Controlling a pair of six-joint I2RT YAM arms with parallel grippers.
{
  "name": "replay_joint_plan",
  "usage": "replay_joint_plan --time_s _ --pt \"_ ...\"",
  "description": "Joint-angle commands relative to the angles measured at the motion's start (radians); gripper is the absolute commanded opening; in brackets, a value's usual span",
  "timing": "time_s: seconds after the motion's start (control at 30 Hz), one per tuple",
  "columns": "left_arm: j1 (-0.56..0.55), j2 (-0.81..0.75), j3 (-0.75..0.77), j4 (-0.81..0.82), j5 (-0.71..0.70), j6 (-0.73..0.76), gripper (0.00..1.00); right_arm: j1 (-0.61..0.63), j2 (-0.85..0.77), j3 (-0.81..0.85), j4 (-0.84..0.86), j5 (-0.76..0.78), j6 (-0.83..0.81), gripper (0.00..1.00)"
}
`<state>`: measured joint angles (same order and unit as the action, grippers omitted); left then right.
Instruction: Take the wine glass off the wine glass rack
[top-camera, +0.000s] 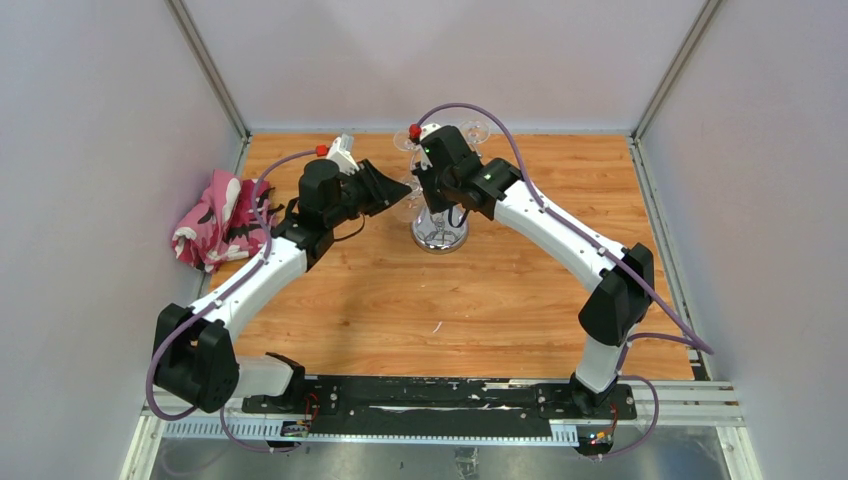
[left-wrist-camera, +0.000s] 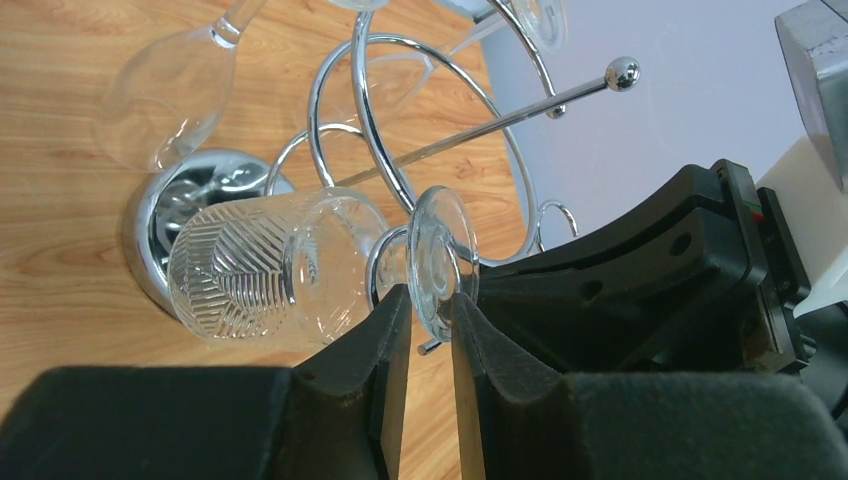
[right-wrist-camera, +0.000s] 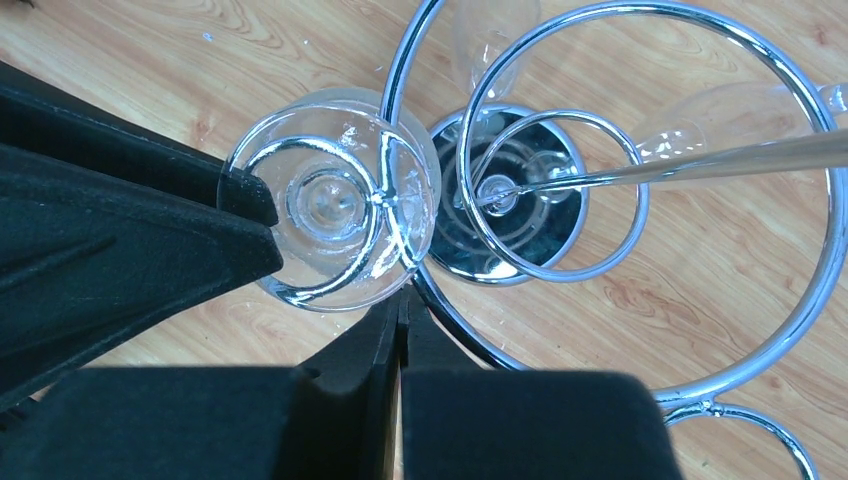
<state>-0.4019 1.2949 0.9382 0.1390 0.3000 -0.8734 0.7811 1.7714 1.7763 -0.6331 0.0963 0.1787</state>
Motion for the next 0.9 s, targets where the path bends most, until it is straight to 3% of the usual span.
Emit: replay_joint_plan --time_s 0.0,0.5,0.87 --pt "-0.015 -0.002 -0.006 0.052 0.036 -0.011 0.25 -0.006 0.004 0.019 0.043 -0.030 -0.012 0.00" --pt "-0.015 0.039 0.019 0.070 -0.044 -0.038 0.27 -0.008 -0.009 0.004 0.070 -0.076 -0.019 0.00" --pt "-0.015 0.064 0.031 0.076 -0.104 -0.045 0.33 -0.007 -0.017 -0.014 0.084 -0.080 -0.018 0.00"
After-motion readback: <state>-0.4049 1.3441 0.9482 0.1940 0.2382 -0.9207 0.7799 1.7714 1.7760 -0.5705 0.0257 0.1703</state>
